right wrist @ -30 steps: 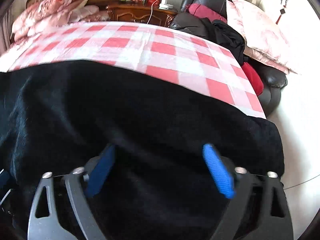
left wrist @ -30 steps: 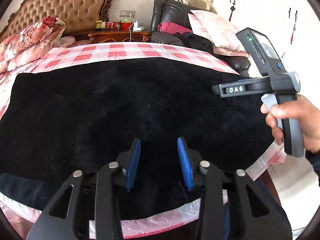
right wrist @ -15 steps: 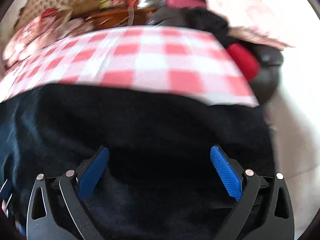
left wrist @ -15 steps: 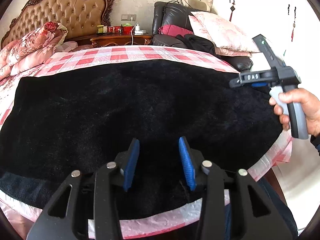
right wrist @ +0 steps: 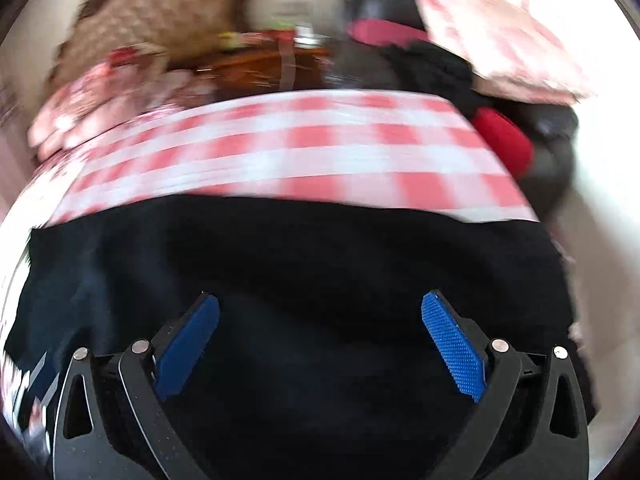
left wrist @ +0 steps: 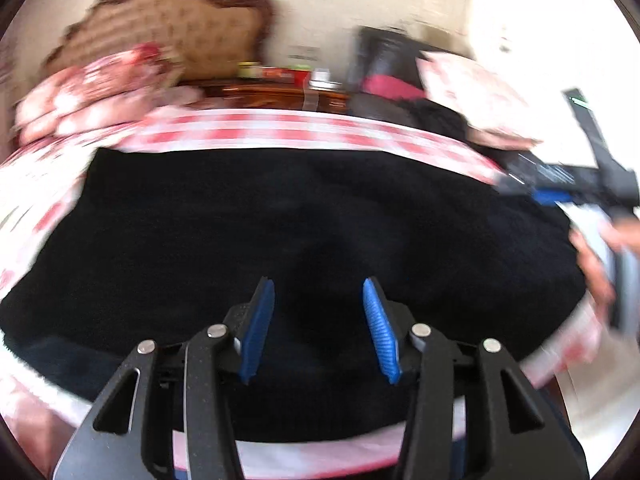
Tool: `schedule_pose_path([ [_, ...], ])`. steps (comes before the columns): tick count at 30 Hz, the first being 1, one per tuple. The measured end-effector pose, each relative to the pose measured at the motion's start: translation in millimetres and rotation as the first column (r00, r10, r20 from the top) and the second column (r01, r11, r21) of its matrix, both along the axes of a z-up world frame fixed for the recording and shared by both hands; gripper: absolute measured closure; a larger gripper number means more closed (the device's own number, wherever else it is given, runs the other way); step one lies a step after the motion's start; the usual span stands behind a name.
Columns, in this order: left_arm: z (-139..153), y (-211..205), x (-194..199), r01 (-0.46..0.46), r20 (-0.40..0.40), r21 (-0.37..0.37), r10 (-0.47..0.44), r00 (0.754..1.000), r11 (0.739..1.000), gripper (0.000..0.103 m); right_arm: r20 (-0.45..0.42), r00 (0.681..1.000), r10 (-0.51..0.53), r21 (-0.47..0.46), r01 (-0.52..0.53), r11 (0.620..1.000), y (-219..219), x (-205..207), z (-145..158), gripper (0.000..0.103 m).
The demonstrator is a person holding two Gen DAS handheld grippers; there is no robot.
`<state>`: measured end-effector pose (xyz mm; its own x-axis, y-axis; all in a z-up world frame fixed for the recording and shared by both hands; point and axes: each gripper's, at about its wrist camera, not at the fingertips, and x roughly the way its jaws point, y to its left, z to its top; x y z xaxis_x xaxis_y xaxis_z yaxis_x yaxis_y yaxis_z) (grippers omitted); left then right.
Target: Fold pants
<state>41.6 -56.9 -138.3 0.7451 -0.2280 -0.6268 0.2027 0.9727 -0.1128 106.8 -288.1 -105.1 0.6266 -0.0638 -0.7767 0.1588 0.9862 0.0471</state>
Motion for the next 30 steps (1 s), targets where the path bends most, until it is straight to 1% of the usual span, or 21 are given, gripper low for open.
schedule_pose_path([
  [2, -5, 23, 5, -0.089, -0.031, 0.029, 0.09, 0.995, 0.996, 0.055, 0.01, 0.998, 0.055, 0.032, -0.056, 0.998, 33, -8, -3, 0.005],
  [4, -8, 45, 3, -0.133, -0.04, 0.065, 0.136, 0.99, 0.989, 0.059, 0.004, 0.992, 0.125, 0.059, -0.125, 0.99, 66, -17, -13, 0.005],
  [5, -7, 58, -2, -0.164, -0.036, 0.076, 0.167, 0.985, 0.984, 0.059, -0.009, 0.99, 0.14, 0.046, -0.139, 0.989, 77, -19, -18, 0.005],
  [6, -5, 72, -8, -0.187, -0.034, 0.051, 0.189, 0.981, 0.981, 0.059, -0.035, 0.987, 0.155, 0.022, -0.154, 0.988, 89, -21, -25, 0.005],
  [8, 3, 115, -27, -0.246, -0.013, -0.095, 0.246, 0.969, 0.965, 0.059, -0.097, 0.977, 0.19, -0.023, -0.193, 0.981, 106, -25, -43, 0.004],
  [9, 6, 147, -39, -0.287, -0.018, -0.212, 0.289, 0.957, 0.934, 0.059, -0.08, 0.978, 0.195, -0.05, -0.199, 0.979, 110, -29, -47, 0.004],
  [10, 6, 165, -46, -0.307, -0.027, -0.275, 0.312, 0.95, 0.911, 0.059, -0.052, 0.979, 0.197, -0.065, -0.2, 0.978, 111, -31, -48, 0.004],
  [12, 3, 202, -59, -0.346, -0.057, -0.391, 0.353, 0.934, 0.853, 0.06, -0.042, 0.982, 0.186, -0.043, -0.188, 0.981, 108, -33, -48, 0.004],
  [13, -1, 220, -63, -0.349, -0.086, -0.467, 0.351, 0.933, 0.813, 0.06, -0.046, 0.981, 0.188, -0.051, -0.19, 0.98, 110, -34, -47, 0.004],
  [15, -9, 236, -66, -0.353, -0.123, -0.535, 0.343, 0.931, 0.767, 0.06, -0.07, 0.983, 0.17, -0.052, -0.174, 0.983, 110, -31, -43, 0.005],
  [16, -12, 240, -67, -0.349, -0.127, -0.555, 0.338, 0.933, 0.755, 0.061, -0.075, 0.985, 0.156, -0.055, -0.16, 0.986, 111, -28, -43, 0.005],
  [18, -15, 243, -64, -0.35, -0.133, -0.574, 0.337, 0.932, 0.74, 0.061, -0.056, 0.989, 0.136, -0.035, -0.138, 0.99, 115, -20, -31, 0.005],
  [21, -14, 246, -56, -0.347, -0.146, -0.6, 0.328, 0.933, 0.72, 0.064, -0.01, 0.977, 0.215, -0.036, -0.215, 0.976, 137, -3, -5, 0.005],
  [22, -17, 246, -50, -0.368, -0.179, -0.591, 0.328, 0.928, 0.718, 0.067, -0.007, 0.967, 0.255, -0.041, -0.255, 0.966, 151, 9, 5, 0.005],
  [23, -20, 247, -47, -0.373, -0.199, -0.606, 0.321, 0.926, 0.703, 0.069, -0.008, 0.96, 0.281, -0.041, -0.281, 0.959, 161, 15, 10, 0.005],
  [24, -24, 249, -43, -0.373, -0.212, -0.633, 0.311, 0.926, 0.679, 0.07, -0.007, 0.952, 0.307, -0.044, -0.307, 0.951, 173, 24, 16, 0.005],
  [26, -25, 247, -38, -0.383, -0.226, -0.636, 0.313, 0.922, 0.669, 0.071, -0.01, 0.928, 0.374, -0.049, -0.374, 0.926, 202, 49, 28, 0.005],
  [27, -27, 248, -35, -0.394, -0.241, -0.634, 0.314, 0.918, 0.665, 0.077, -0.021, 0.908, 0.419, -0.052, -0.42, 0.906, 222, 65, 32, 0.005],
  [28, -29, 251, -32, -0.412, -0.264, -0.64, 0.317, 0.911, 0.649, 0.087, -0.024, 0.883, 0.469, -0.052, -0.469, 0.882, 242, 80, 36, 0.005],
  [29, -31, 253, -32, -0.414, -0.271, -0.649, 0.315, 0.91, 0.638, 0.089, -0.021, 0.863, 0.504, -0.058, -0.505, 0.861, 259, 91, 39, 0.005],
  [30, -32, 254, -31, -0.41, -0.273, -0.658, 0.308, 0.912, 0.631, 0.096, -0.023, 0.839, 0.543, -0.083, -0.543, 0.835, 281, 104, 41, 0.005],
])
